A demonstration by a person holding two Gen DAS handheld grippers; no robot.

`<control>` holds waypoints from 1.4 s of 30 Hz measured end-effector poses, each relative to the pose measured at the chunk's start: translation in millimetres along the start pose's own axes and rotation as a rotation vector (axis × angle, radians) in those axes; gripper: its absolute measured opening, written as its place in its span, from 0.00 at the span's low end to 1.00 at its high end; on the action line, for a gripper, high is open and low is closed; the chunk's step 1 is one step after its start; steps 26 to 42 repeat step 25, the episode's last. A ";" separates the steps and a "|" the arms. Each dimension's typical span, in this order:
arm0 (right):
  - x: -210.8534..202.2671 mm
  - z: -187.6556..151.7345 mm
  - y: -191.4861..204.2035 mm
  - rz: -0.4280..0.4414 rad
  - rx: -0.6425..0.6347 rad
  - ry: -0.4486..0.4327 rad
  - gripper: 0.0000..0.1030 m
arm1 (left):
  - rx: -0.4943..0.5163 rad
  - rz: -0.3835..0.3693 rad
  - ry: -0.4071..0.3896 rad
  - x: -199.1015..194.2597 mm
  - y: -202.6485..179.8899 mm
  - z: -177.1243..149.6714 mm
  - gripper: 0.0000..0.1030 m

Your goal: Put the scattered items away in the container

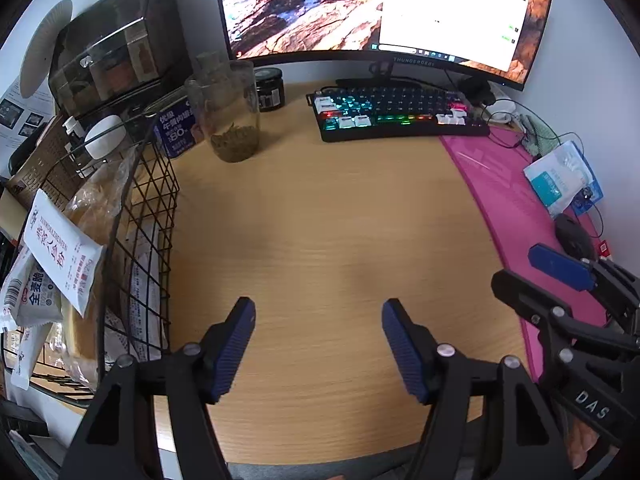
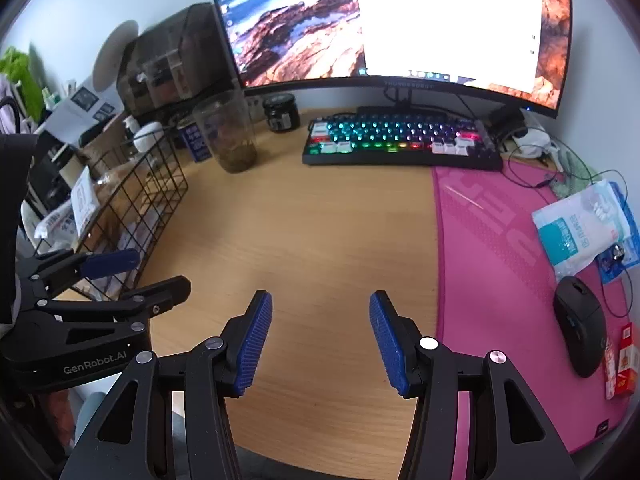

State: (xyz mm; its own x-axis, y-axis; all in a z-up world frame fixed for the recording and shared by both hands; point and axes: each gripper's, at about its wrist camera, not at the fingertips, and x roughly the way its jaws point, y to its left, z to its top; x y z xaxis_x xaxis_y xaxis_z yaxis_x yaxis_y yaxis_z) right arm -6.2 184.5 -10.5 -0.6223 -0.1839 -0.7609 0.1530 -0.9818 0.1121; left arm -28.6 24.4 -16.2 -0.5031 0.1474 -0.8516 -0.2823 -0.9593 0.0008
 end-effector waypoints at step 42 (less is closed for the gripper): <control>-1.1 1.6 -6.3 0.001 0.018 -0.018 0.50 | -0.025 0.006 -0.065 -14.8 2.9 5.9 0.70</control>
